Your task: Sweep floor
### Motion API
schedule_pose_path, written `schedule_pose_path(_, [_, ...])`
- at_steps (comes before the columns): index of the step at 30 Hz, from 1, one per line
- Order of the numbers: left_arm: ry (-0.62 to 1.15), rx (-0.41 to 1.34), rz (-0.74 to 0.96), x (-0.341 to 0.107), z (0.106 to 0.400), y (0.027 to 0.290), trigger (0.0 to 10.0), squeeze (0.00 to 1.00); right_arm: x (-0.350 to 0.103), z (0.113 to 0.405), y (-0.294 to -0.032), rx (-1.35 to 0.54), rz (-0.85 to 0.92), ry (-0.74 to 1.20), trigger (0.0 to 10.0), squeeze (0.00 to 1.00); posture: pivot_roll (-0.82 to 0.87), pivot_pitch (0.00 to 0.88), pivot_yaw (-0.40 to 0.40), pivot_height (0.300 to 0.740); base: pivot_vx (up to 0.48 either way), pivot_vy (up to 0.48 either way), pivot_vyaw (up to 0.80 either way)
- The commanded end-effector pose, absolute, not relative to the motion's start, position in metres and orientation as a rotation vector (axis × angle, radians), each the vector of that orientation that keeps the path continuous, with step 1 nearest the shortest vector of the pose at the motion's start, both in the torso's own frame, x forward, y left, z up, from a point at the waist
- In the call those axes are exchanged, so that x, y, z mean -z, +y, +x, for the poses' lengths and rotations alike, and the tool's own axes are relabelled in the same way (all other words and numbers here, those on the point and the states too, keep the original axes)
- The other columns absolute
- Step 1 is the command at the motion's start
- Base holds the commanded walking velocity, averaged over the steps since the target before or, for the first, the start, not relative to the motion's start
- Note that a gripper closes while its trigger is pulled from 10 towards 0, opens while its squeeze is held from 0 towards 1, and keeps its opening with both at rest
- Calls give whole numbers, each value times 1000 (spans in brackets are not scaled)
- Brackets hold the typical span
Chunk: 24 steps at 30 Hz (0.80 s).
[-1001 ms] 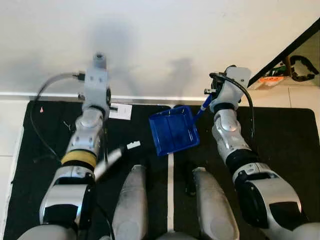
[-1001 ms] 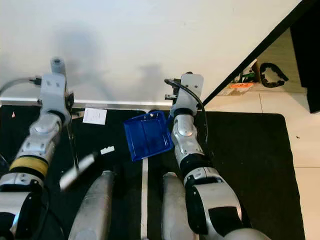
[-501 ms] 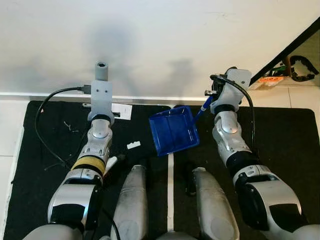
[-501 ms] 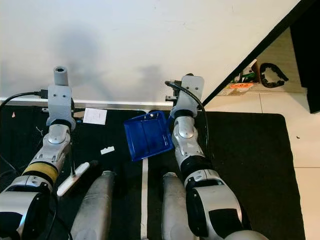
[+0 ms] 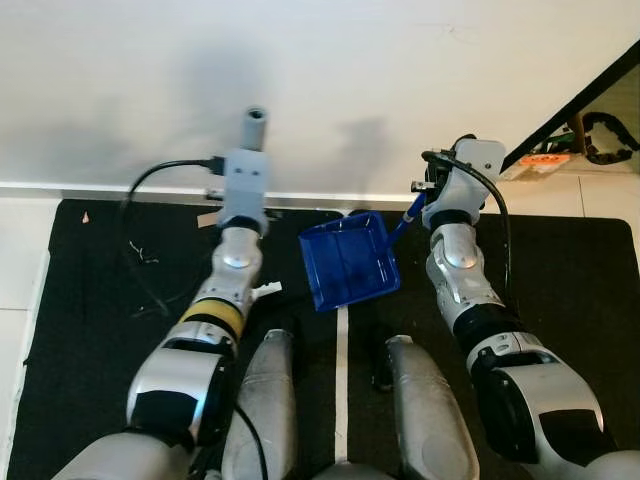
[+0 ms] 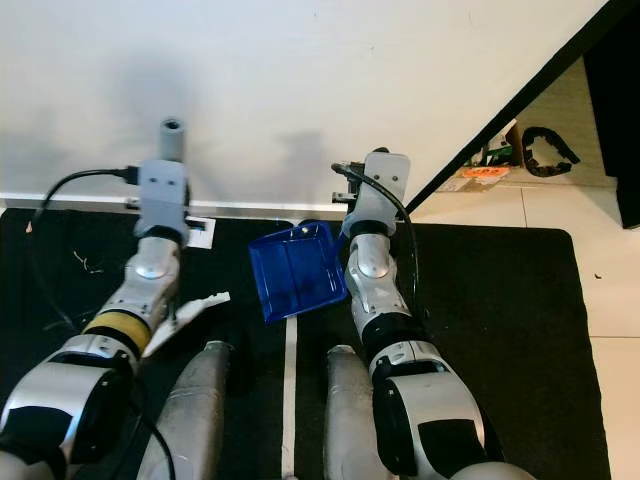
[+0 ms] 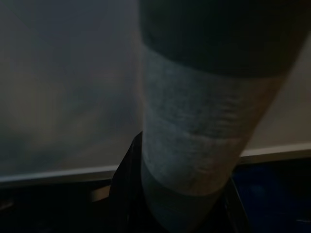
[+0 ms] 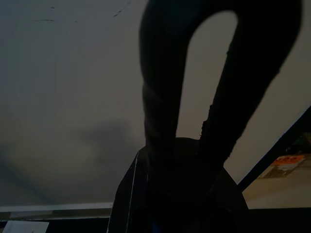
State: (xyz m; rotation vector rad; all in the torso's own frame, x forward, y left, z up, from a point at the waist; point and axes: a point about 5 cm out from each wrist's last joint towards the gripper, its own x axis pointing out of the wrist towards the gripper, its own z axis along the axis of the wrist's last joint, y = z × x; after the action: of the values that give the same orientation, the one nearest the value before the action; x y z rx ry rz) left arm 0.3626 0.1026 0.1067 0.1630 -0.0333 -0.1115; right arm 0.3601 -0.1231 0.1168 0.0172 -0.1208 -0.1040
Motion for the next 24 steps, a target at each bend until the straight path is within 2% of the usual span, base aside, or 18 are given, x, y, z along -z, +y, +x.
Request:
schedule_pose_path(1, [-60, 186, 87, -109, 359, 78, 10000, 0, -80, 346, -128, 111, -13, 42, 10000, 0, -50, 407, -17, 740, 0, 0, 0])
schedule_pose_path(2, [-79, 268, 10, -118, 356, 48, 10000, 0, -79, 346, -134, 131, -13, 48, 10000, 0, -49, 404, -17, 740, 0, 0, 0])
schedule_pose_path(3, [-79, 268, 10, -118, 356, 48, 10000, 0, -79, 346, -134, 131, -13, 48, 10000, 0, -49, 404, -17, 740, 0, 0, 0])
schedule_pose_path(6, [-165, 377, -107, -149, 352, -3, 10000, 0, -80, 348, -150, 183, -14, 55, 10000, 0, -48, 395, -17, 740, 0, 0, 0])
schedule_pose_path(7, [-165, 377, -107, -149, 352, -3, 10000, 0, -80, 348, -150, 183, -14, 55, 10000, 0, -48, 395, -17, 740, 0, 0, 0])
schedule_pose_path(11, [-312, 448, -174, -198, 355, -31, 10000, 0, -81, 349, -160, 197, -28, 60, 10000, 0, -44, 377, -17, 740, 0, 0, 0])
schedule_pose_path(18, [-366, 538, -103, -208, 357, -28, 10000, 0, -80, 348, -158, 194, -29, 63, 10000, 0, -38, 360, -7, 740, 0, 0, 0])
schedule_pose_path(19, [-295, 518, -28, -185, 362, -3, 10000, 0, -79, 348, -156, 189, -21, 63, 10000, 0, -26, 328, 1, 740, 0, 0, 0])
schedule_pose_path(21, [-295, 518, -28, -185, 362, -3, 10000, 0, -79, 348, -156, 189, -21, 63, 10000, 0, -26, 328, 1, 740, 0, 0, 0])
schedule_pose_path(22, [-238, 501, 22, -169, 364, 16, 10000, 0, -78, 348, -154, 186, -15, 63, 10000, 0, -24, 322, 1, 740, 0, 0, 0])
schedule_pose_path(23, [-178, 418, 48, -152, 368, 49, 10000, 0, -78, 347, -154, 182, -4, 64, 10000, 0, -8, 299, -5, 740, 0, 0, 0])
schedule_pose_path(24, [-178, 418, 48, -152, 368, 49, 10000, 0, -78, 347, -154, 182, -4, 64, 10000, 0, -8, 299, -5, 740, 0, 0, 0])
